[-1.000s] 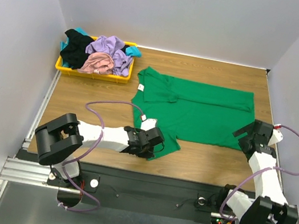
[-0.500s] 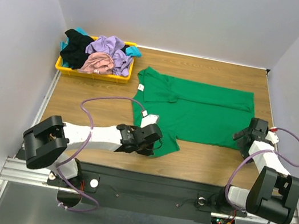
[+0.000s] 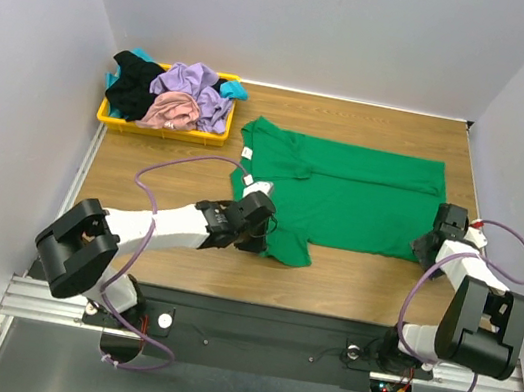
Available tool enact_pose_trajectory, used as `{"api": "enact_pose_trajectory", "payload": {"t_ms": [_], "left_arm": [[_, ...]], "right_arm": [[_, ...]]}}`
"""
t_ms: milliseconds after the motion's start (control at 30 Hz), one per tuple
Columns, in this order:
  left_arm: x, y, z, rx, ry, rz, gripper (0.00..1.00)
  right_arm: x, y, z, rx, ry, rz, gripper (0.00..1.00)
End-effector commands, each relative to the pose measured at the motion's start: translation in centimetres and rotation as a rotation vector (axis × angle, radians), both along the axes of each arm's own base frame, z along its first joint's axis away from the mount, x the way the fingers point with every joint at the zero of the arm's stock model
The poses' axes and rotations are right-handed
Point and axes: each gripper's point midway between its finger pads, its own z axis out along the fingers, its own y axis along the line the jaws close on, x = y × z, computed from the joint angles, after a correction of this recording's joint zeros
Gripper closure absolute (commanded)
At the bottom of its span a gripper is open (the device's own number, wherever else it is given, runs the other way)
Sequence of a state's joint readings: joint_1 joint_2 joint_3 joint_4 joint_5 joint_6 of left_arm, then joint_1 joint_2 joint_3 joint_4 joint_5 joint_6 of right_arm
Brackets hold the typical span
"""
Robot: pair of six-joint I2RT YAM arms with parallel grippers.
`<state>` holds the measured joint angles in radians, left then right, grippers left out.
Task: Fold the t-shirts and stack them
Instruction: Fold the tshirt
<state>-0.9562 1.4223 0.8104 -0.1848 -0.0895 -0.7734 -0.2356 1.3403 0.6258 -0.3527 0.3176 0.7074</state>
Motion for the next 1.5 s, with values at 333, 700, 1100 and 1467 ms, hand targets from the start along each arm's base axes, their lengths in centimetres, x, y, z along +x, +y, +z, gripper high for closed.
{"api": "enact_pose_trajectory", "payload": {"t_ms": [333,700,1100,1467], "left_arm": [[4.4,-2.7,5.2,-0.135,-0.066,-0.070,1.00],[9.4,-4.3,9.8,-0.228,-0.111,-0.045,1.00],[16.2,-3.9,11.4,-0.246,-0.130,0.024,1.00],[22.1,-2.1,16.1,-0.238,-0.356,0.055,1.00]], "right_arm": [[4.2,-0.6,2.9,-0.028,-0.125,0.079,0.87],[7.0,0.8,4.5,0.020,-0.158,0.226,1.00],[10.3,0.3,5.2,0.018,-0.153,0.273,0.99],[14.4,-1.0,6.0,-0.010,-0.150,0.298,0.99]]}}
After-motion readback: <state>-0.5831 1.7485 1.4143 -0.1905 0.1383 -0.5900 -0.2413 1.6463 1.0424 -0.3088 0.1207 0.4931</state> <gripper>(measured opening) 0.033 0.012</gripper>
